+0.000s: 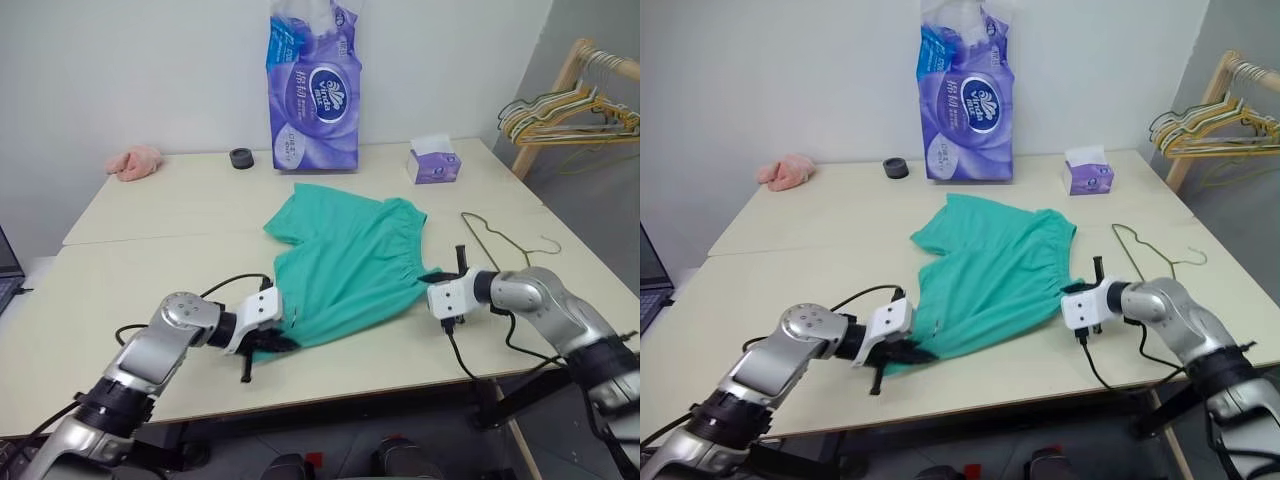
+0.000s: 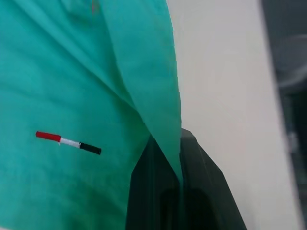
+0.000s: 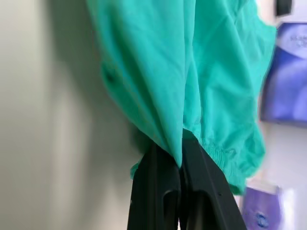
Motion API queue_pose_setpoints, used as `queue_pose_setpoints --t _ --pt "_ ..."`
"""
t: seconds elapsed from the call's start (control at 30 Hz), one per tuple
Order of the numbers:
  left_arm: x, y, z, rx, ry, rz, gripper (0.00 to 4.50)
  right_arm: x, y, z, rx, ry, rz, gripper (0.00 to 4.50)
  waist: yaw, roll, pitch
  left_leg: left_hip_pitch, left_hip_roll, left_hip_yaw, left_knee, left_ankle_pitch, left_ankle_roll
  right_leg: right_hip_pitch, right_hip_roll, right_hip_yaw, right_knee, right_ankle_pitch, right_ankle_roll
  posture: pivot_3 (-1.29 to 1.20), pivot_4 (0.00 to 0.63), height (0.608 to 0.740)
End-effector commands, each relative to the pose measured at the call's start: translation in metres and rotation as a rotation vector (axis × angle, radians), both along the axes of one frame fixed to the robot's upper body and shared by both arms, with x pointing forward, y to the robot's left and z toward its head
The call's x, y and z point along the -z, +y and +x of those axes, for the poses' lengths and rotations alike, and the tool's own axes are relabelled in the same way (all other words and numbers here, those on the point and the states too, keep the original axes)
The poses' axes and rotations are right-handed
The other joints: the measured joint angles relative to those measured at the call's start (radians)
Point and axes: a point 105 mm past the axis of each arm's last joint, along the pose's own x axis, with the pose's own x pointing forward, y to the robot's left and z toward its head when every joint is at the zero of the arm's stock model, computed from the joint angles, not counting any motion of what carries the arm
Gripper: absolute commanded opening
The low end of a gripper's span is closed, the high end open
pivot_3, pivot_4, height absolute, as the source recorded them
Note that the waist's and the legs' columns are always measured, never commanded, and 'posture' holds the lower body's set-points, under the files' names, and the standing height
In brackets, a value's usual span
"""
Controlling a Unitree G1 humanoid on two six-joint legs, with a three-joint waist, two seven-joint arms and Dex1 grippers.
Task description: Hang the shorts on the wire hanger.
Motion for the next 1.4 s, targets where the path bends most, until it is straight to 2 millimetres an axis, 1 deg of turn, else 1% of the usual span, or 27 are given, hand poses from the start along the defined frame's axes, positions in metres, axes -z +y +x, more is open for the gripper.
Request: queue_pose_setpoints --t 0.03,0.1,0.23,0.33,0.47,0.57,0.63,0.73,0.83,0.9,0.93,0.97,1.03,1.07,1.1,1.2,1.27,1.3,1.4 --pt "-0.006 -0.002 -0.022 0.103 0.082 0.0 0.0 -0.024 -0.004 -0.02 0.037 0.061 0.022 0.02 0.003 0.0 0.0 0.0 0.0 0.0 0.0 0.0 0.0 0.0 0.0 0.0 0.0 0.0 0.0 -0.12 0.031 0.74" --pt "-0.006 -0.001 -0.029 0.127 0.109 0.01 0.0 -0.024 -0.008 -0.031 0.051 0.108 0.004 0.02 0.004 0.0 0.0 0.001 0.0 0.0 0.0 0.0 0.0 0.0 0.0 0.0 0.001 -0.001 -0.001 -0.13 0.033 0.74" --pt "-0.009 0.002 -0.049 0.218 0.184 0.019 0.0 -0.024 -0.012 -0.071 0.066 0.286 -0.011 0.02 0.011 -0.001 0.001 0.002 0.0 0.001 0.0 -0.001 0.0 0.001 0.001 0.0 0.002 -0.006 0.001 -0.14 0.036 0.74" --pt "-0.01 0.003 -0.056 0.246 0.215 0.02 0.0 -0.024 -0.01 -0.087 0.055 0.35 -0.017 0.02 0.015 -0.001 0.001 0.004 0.0 0.001 0.0 -0.001 0.0 0.001 0.001 0.0 0.003 -0.008 0.001 -0.15 0.039 0.74" --pt "-0.009 0.003 -0.061 0.262 0.23 0.027 0.0 -0.021 -0.01 -0.094 0.051 0.38 -0.032 0.02 0.015 -0.002 0.002 0.005 0.001 0.003 0.0 -0.001 0.0 0.002 0.002 -0.001 0.003 -0.011 0.002 -0.15 0.039 0.74" --pt "-0.008 -0.001 -0.063 0.264 0.231 0.017 0.0 -0.017 -0.009 -0.096 0.047 0.387 -0.036 0.02 0.015 -0.003 0.002 0.005 0.001 0.003 0.0 -0.002 0.0 0.002 0.002 0.0 0.004 -0.011 0.002 -0.15 0.039 0.74" --pt "-0.007 -0.005 -0.061 0.262 0.203 0.01 0.0 -0.016 -0.007 -0.093 0.037 0.359 -0.038 0.02 0.015 -0.003 0.003 0.005 0.001 0.003 0.0 -0.002 0.0 0.002 0.002 0.0 0.004 -0.011 0.002 -0.16 0.041 0.74" --pt "-0.007 -0.009 -0.061 0.245 0.212 -0.006 0.0 -0.015 -0.003 -0.098 0.009 0.395 -0.038 0.02 0.014 -0.004 0.003 0.005 0.001 0.004 0.0 -0.002 0.0 0.002 0.002 0.0 0.004 -0.011 0.002 -0.15 0.041 0.74" --pt "-0.008 -0.015 -0.056 0.2 0.207 -0.03 0.58 -0.016 -0.003 -0.102 -0.012 0.423 -0.06 0.57 0.016 -0.005 0.004 0.005 0.001 0.004 0.0 -0.002 0.0 0.002 0.002 0.0 0.004 -0.011 0.002 -0.15 0.042 0.74" --pt "-0.01 -0.018 -0.057 0.193 0.216 -0.039 1.14 -0.017 -0.006 -0.104 -0.02 0.432 -0.08 1.18 0.016 -0.006 0.004 0.005 0.001 0.004 0.0 -0.002 0.0 0.002 0.002 0.0 0.004 -0.011 0.002 -0.15 0.041 0.74" --pt "-0.01 -0.018 -0.057 0.191 0.218 -0.041 1.46 -0.018 -0.008 -0.106 -0.023 0.442 -0.092 1.57 0.016 -0.006 0.004 0.006 0.001 0.004 0.0 -0.002 0.0 0.002 0.002 0.0 0.004 -0.011 0.002 -0.15 0.041 0.74" --pt "-0.01 -0.019 -0.057 0.186 0.216 -0.044 1.7 -0.02 -0.011 -0.107 -0.022 0.449 -0.1 1.83 0.016 -0.006 0.005 0.006 0.001 0.004 0.0 -0.002 0.0 0.002 0.002 0.0 0.004 -0.011 0.002 -0.14 0.039 0.74" --pt "-0.01 -0.02 -0.057 0.18 0.215 -0.047 2.36 -0.025 -0.015 -0.107 -0.02 0.456 -0.105 2.58 0.016 -0.006 0.005 0.006 0.001 0.004 0.0 -0.002 0.0 0.002 0.002 -0.001 0.004 -0.011 0.002 -0.14 0.039 0.74" --pt "-0.01 -0.02 -0.057 0.179 0.215 -0.047 2.59 -0.026 -0.015 -0.107 -0.02 0.456 -0.105 2.86 0.016 -0.006 0.005 0.006 0.001 0.004 0.0 -0.002 0.0 0.002 0.002 0.0 0.004 -0.011 0.002 -0.14 0.039 0.74" --pt "-0.01 -0.021 -0.058 0.174 0.217 -0.053 2.86 -0.031 -0.017 -0.105 -0.006 0.452 -0.091 3.13 0.016 -0.006 0.005 0.006 0.001 0.004 0.0 -0.002 0.0 0.002 0.002 0.0 0.004 -0.011 0.002 -0.14 0.036 0.74" --pt "-0.018 -0.027 -0.05 0.137 0.185 -0.105 3.76 -0.059 -0.033 -0.09 0.093 0.429 -0.001 4.12 0.018 -0.006 0.006 0.007 0.001 0.004 0.0 -0.002 0.0 0.003 0.002 0.0 0.004 -0.011 0.002 -0.14 0.034 0.74" --pt "-0.024 -0.032 -0.042 0.11 0.151 -0.143 4.3 -0.07 -0.041 -0.082 0.154 0.41 0.067 4.13 0.019 -0.008 0.007 0.008 0.001 0.004 0.0 -0.002 0.0 0.004 0.001 0.0 0.004 -0.011 0.002 -0.14 0.032 0.74" --pt "-0.027 -0.034 -0.039 0.094 0.139 -0.163 4.47 -0.074 -0.045 -0.08 0.185 0.406 0.095 4.13 0.02 -0.01 0.008 0.009 0.001 0.004 0.0 -0.002 0.0 0.005 0.001 0.0 0.004 -0.011 0.002 -0.14 0.032 0.74" --pt "-0.047 -0.045 -0.017 0.003 0.102 -0.28 4.47 -0.087 -0.06 -0.057 0.329 0.306 0.263 4.13 0.022 -0.012 0.009 0.013 0.001 0.002 0.0 -0.002 -0.001 0.01 0.001 0.0 0.003 -0.011 0.002 -0.14 0.029 0.74"
